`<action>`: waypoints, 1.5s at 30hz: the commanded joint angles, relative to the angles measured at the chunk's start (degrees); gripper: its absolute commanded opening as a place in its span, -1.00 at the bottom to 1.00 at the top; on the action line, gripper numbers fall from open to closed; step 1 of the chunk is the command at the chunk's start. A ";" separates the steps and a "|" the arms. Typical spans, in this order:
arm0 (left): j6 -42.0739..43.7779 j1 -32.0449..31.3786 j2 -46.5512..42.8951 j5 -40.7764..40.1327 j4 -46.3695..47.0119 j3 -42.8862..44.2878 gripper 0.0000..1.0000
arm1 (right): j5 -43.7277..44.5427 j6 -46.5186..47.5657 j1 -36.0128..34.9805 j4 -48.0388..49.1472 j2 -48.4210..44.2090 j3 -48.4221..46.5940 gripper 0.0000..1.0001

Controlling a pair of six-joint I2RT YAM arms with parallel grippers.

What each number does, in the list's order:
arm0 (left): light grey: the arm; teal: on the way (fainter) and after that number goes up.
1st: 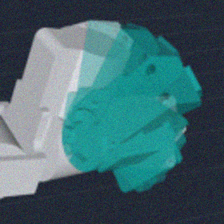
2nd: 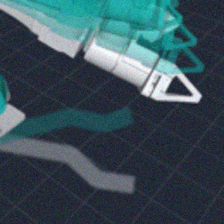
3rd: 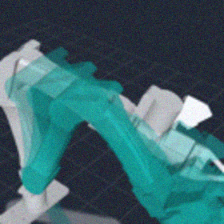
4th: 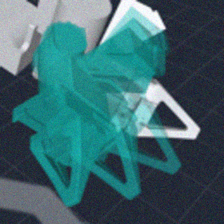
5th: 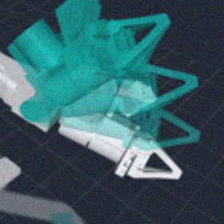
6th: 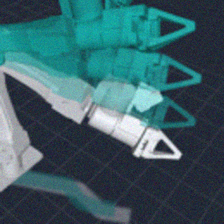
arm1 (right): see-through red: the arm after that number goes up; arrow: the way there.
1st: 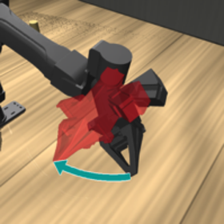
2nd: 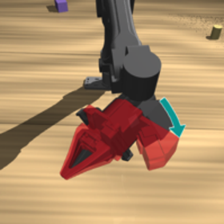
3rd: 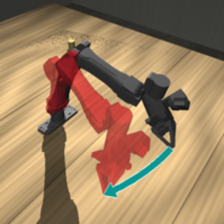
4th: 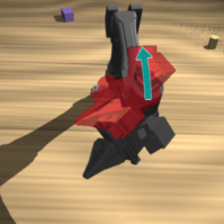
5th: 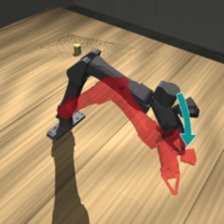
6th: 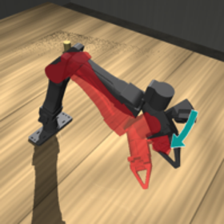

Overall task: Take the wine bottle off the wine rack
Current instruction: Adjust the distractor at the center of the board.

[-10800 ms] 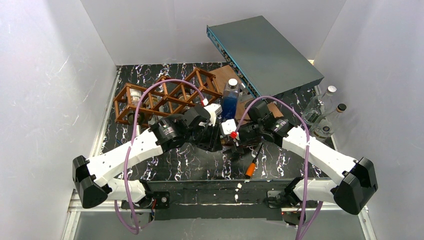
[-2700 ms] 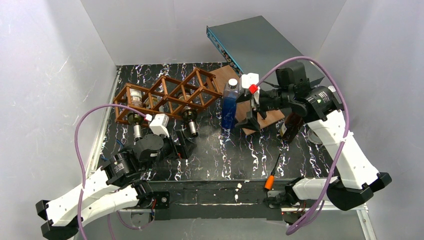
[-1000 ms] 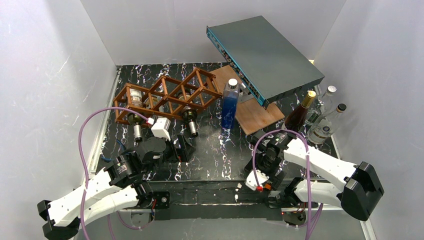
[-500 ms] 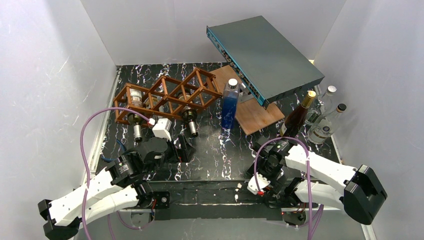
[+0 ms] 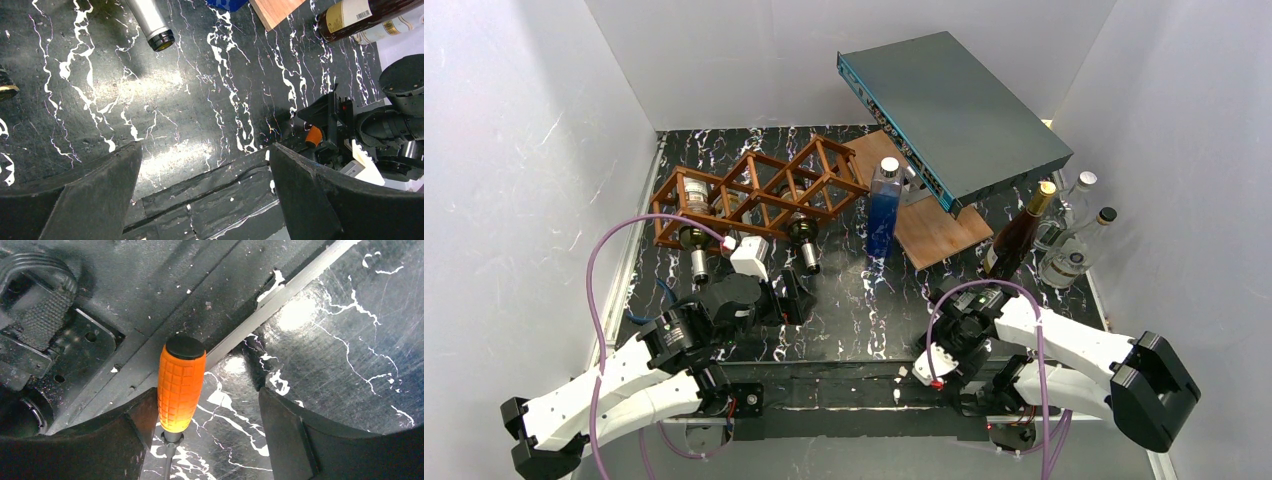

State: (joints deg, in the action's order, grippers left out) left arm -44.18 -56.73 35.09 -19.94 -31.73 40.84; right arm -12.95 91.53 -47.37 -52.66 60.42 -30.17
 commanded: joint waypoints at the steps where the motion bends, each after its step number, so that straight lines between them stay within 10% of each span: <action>1: -0.45 -0.12 -0.51 -0.77 -0.24 0.12 0.97 | 0.65 -2.41 -0.28 5.21 0.50 -0.21 0.53; 26: -0.16 -0.07 -1.84 -1.44 -1.35 0.12 0.97 | 4.99 -21.37 0.18 27.27 10.00 -8.53 -0.76; 36: 0.24 -0.07 -2.29 -1.98 -1.82 0.03 0.97 | 14.91 -31.51 -0.15 47.77 18.11 -10.59 -0.59; 45: 0.24 -0.09 -3.24 -2.46 -2.19 -0.78 0.97 | 20.61 -33.69 -0.44 53.88 22.36 -11.35 0.12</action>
State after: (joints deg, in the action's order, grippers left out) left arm -44.34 -56.73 32.88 -20.43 -32.99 40.82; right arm 4.73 59.83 -47.40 -4.67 82.21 -39.09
